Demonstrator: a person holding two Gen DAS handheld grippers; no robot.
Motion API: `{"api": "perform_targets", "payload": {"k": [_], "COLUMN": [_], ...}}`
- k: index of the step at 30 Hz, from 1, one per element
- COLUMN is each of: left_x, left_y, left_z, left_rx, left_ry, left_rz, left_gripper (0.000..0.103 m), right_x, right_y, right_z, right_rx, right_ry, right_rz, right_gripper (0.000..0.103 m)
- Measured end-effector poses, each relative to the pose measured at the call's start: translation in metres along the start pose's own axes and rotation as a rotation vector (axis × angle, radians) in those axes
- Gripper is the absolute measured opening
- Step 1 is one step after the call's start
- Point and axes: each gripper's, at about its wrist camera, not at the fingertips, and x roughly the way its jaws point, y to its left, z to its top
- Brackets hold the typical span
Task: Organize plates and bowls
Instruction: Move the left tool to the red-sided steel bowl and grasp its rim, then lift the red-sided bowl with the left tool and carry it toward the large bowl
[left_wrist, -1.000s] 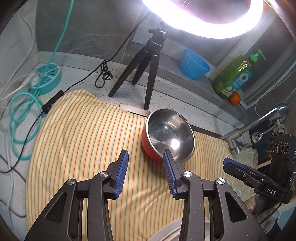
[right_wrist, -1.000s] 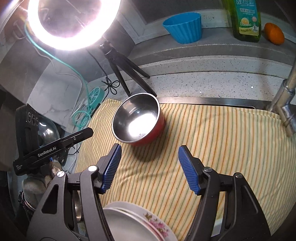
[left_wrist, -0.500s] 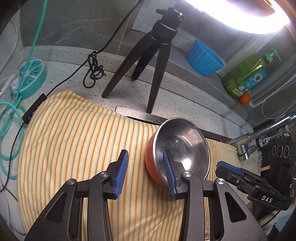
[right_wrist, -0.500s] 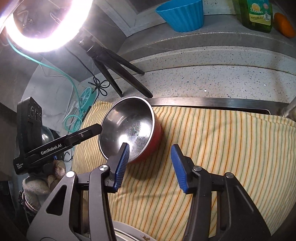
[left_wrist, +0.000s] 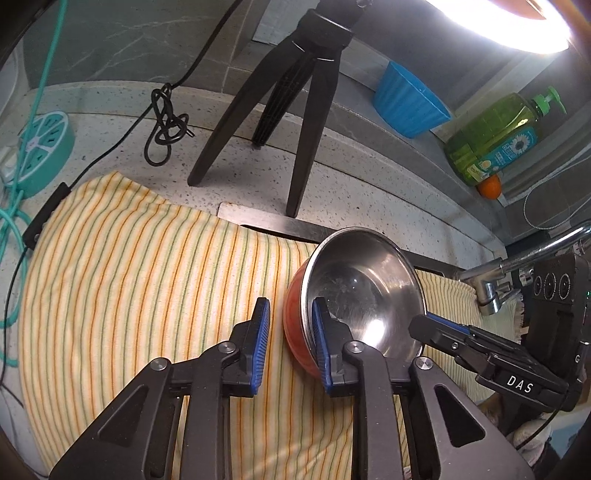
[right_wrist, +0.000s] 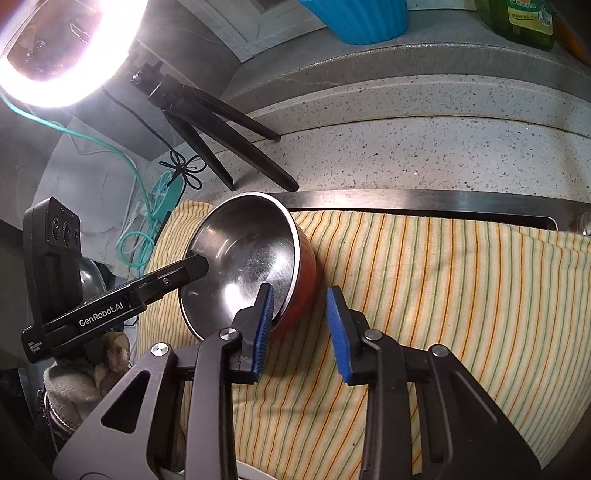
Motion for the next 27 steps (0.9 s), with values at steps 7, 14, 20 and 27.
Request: {"api": "perform_targets", "payload": {"k": [7, 14, 20, 27], "left_x": [0.005, -0.003, -0.016, -0.036], "left_y": [-0.008, -0.011, -0.014, -0.023], "left_z": [-0.001, -0.005, -0.016, -0.034], "left_rx": [0.018, 0.017, 0.012, 0.015], "left_ry": [0.012, 0.005, -0.010, -0.032], "left_rz": [-0.013, -0.021, -0.027, -0.042], "left_gripper": [0.018, 0.018, 0.018, 0.018], "right_x": [0.003, -0.006, -0.024, -0.049], "right_y": [0.009, 0.013, 0.021, 0.026], "right_z": [-0.001, -0.006, -0.014, -0.032], "right_rx": [-0.033, -0.038, -0.065, -0.084], "right_ry": [0.007, 0.010, -0.008, -0.024], "right_rz": [-0.011, -0.011, -0.007, 0.005], "right_gripper": [0.018, 0.018, 0.018, 0.018]}}
